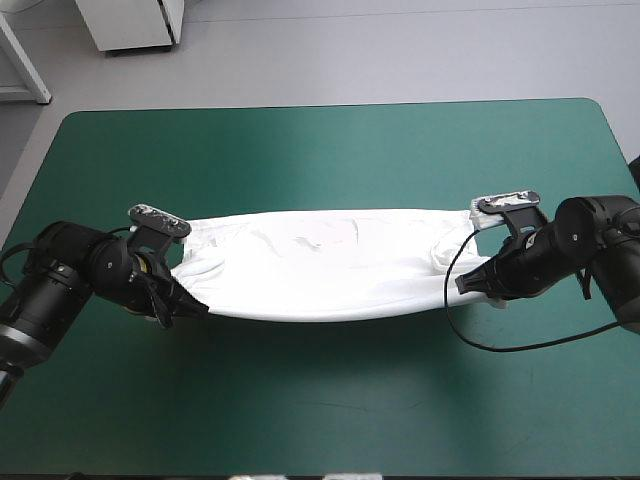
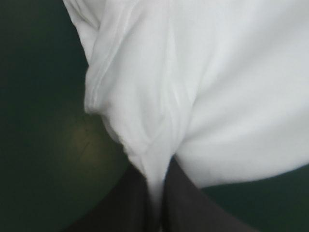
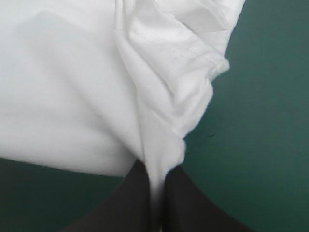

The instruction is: Fold the cloth

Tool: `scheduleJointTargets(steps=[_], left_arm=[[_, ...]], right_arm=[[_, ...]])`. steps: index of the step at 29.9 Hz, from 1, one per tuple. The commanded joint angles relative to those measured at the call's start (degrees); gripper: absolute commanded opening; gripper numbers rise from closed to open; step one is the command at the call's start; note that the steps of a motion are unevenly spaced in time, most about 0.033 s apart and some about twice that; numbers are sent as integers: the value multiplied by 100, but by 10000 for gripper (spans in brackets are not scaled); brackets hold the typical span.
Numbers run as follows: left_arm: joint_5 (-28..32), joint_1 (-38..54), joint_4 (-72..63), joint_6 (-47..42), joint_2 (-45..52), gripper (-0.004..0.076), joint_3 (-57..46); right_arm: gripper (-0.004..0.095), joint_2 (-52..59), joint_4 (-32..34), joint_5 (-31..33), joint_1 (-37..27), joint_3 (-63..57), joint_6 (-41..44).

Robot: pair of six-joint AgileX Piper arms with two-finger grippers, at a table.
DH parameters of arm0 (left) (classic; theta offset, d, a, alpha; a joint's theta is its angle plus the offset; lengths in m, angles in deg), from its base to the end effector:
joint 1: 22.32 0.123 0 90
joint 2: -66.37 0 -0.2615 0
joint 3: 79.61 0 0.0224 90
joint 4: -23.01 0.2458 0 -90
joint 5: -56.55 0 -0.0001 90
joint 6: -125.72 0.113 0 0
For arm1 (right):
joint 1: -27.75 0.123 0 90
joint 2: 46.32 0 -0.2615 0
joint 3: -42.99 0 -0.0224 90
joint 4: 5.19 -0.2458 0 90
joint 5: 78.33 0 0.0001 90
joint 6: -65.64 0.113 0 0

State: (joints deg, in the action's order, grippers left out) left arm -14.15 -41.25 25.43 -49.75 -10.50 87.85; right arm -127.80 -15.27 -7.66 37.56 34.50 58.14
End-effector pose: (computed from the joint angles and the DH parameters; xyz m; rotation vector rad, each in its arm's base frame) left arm 0.2138 -0.0686 0.2964 0.5771 2.7317 -0.0027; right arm 0.2377 0.0600 0.2991 -0.3794 2.7711 0.2562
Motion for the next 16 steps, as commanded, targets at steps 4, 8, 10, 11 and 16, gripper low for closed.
scheduleJointTargets(steps=[4, 8, 10, 11, 16], left_arm=[[892, 4, 509, -320, 98, -9, 419], [1264, 4, 804, -485, -184, -9, 419], [1466, 4, 949, -541, -378, -9, 431], [1603, 4, 1035, -574, -487, -9, 431], [2253, 4, 1461, -712, -1006, -9, 542]], right_arm=[[-17, -27, 356, -931, -21, 196, -3], [-17, -343, 599, -1467, -21, 380, 141], [-17, -582, 702, -1722, -21, 540, 153], [-17, -712, 761, -1834, -21, 649, 153], [-17, -1374, 887, -2143, -21, 1309, 162]])
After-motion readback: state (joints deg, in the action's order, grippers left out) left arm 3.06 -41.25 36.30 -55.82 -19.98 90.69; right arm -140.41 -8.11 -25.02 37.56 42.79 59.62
